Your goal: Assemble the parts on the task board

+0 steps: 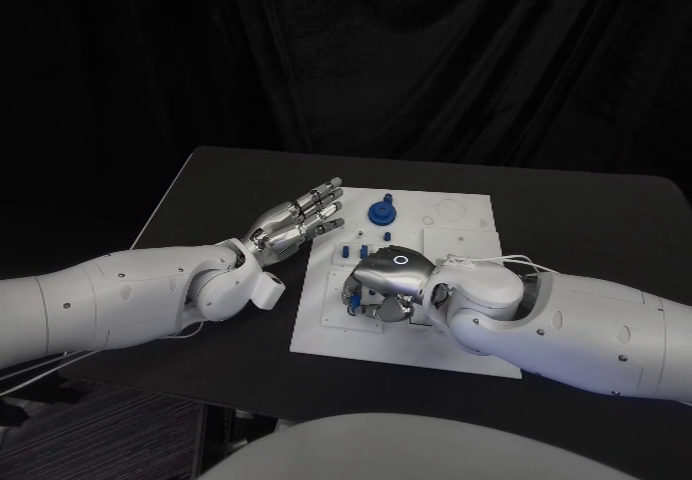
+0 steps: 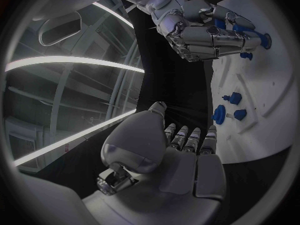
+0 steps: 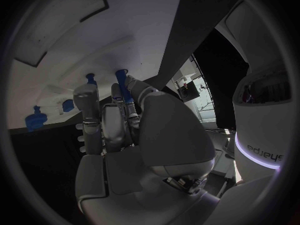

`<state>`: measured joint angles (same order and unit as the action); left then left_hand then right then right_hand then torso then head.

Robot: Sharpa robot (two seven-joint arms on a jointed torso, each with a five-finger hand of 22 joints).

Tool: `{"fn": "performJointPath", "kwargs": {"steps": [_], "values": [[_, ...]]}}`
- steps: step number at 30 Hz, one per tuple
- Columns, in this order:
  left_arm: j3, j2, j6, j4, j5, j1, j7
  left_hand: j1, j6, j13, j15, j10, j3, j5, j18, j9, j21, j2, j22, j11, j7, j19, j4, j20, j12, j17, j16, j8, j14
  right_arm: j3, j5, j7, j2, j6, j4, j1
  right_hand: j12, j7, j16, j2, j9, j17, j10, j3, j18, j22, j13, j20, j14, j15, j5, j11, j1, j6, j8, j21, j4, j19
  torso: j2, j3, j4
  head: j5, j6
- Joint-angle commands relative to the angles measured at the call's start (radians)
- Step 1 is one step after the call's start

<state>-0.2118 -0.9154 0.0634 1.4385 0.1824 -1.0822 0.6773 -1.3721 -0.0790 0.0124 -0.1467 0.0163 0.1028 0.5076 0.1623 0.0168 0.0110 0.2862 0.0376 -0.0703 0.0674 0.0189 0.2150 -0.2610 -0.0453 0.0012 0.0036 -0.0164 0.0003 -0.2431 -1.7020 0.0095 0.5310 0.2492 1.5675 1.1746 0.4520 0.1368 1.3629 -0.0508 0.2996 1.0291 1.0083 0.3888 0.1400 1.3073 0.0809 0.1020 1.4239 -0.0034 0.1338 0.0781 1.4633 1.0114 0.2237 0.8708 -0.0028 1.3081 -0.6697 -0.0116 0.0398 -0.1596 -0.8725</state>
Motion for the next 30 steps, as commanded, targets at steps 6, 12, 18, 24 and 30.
{"fn": "performJointPath", "kwargs": {"steps": [6, 12, 18, 24, 30], "values": [[0.001, 0.002, 0.017, 0.000, 0.000, 0.003, 0.049, 0.007, -0.001, 0.000, -0.007, 0.000, -0.006, 0.006, 0.017, 0.001, 0.003, 0.002, 0.001, -0.005, -0.007, 0.000, 0.002, -0.004, 0.000, -0.001, -0.004, -0.006, 0.000, -0.004, -0.009, -0.009, -0.001, 0.004, 0.000, -0.007, -0.001, -0.001, -0.003, 0.008, 0.001, 0.003, 0.014, -0.005, -0.011, 0.093, -0.001, 0.000, -0.007, 0.002, -0.002, -0.004, 0.000, 0.000, -0.004, 0.001, 0.000, -0.007, 0.000, -0.0001, -0.0003, -0.001, 0.000], [0.001, 0.003, 0.019, -0.001, 0.000, 0.003, 0.047, 0.008, -0.003, 0.000, -0.008, 0.000, -0.008, 0.006, 0.017, 0.001, 0.004, 0.003, 0.001, -0.005, -0.009, 0.000, 0.002, -0.005, 0.000, -0.001, -0.004, -0.006, 0.000, -0.004, -0.009, -0.009, -0.004, 0.013, -0.001, -0.007, -0.002, -0.001, -0.004, 0.007, 0.002, 0.001, 0.014, -0.005, -0.010, 0.092, 0.000, 0.000, -0.008, 0.001, -0.001, -0.005, 0.000, 0.001, -0.003, -0.002, 0.000, -0.008, 0.000, -0.0004, 0.0002, -0.001, 0.000], [0.001, 0.004, 0.021, -0.001, 0.000, 0.003, 0.045, 0.008, -0.003, 0.000, -0.008, 0.000, -0.008, 0.006, 0.017, 0.001, 0.004, 0.003, 0.001, -0.005, -0.009, 0.000, 0.002, -0.005, 0.000, -0.001, -0.004, -0.006, 0.000, -0.004, -0.009, -0.010, -0.005, 0.017, -0.001, -0.007, -0.002, -0.001, -0.004, 0.006, 0.003, 0.001, 0.014, -0.006, -0.010, 0.093, 0.000, 0.000, -0.008, 0.001, -0.001, -0.005, 0.001, 0.002, -0.003, -0.001, -0.001, -0.008, -0.002, -0.0008, 0.0000, -0.002, 0.000], [0.001, 0.005, 0.023, -0.003, 0.000, 0.003, 0.043, 0.009, -0.004, 0.000, -0.010, 0.000, -0.011, 0.006, 0.017, 0.001, 0.004, 0.004, 0.001, -0.006, -0.012, 0.000, 0.003, -0.006, 0.000, -0.001, -0.004, -0.006, 0.000, -0.004, -0.009, -0.014, -0.006, 0.014, -0.002, -0.007, -0.003, -0.002, -0.006, 0.005, 0.005, -0.002, 0.015, -0.006, -0.010, 0.092, 0.001, 0.000, -0.010, 0.001, -0.002, -0.005, 0.002, 0.004, -0.002, -0.004, -0.002, -0.010, -0.001, -0.0001, -0.0004, -0.002, 0.000], [0.001, 0.007, 0.026, -0.007, 0.000, 0.004, 0.042, 0.011, -0.004, 0.000, -0.011, 0.000, -0.013, 0.005, 0.016, 0.001, 0.004, 0.004, 0.002, -0.007, -0.013, 0.001, 0.004, -0.007, -0.001, -0.001, -0.004, -0.006, 0.000, -0.004, -0.009, -0.016, -0.008, 0.008, -0.004, -0.007, -0.007, -0.002, -0.008, 0.005, 0.008, -0.005, 0.013, -0.005, -0.008, 0.090, 0.001, 0.000, -0.012, 0.001, -0.002, -0.005, 0.007, 0.008, -0.001, -0.010, -0.006, -0.013, 0.000, 0.0008, 0.0010, -0.001, 0.000]]}}
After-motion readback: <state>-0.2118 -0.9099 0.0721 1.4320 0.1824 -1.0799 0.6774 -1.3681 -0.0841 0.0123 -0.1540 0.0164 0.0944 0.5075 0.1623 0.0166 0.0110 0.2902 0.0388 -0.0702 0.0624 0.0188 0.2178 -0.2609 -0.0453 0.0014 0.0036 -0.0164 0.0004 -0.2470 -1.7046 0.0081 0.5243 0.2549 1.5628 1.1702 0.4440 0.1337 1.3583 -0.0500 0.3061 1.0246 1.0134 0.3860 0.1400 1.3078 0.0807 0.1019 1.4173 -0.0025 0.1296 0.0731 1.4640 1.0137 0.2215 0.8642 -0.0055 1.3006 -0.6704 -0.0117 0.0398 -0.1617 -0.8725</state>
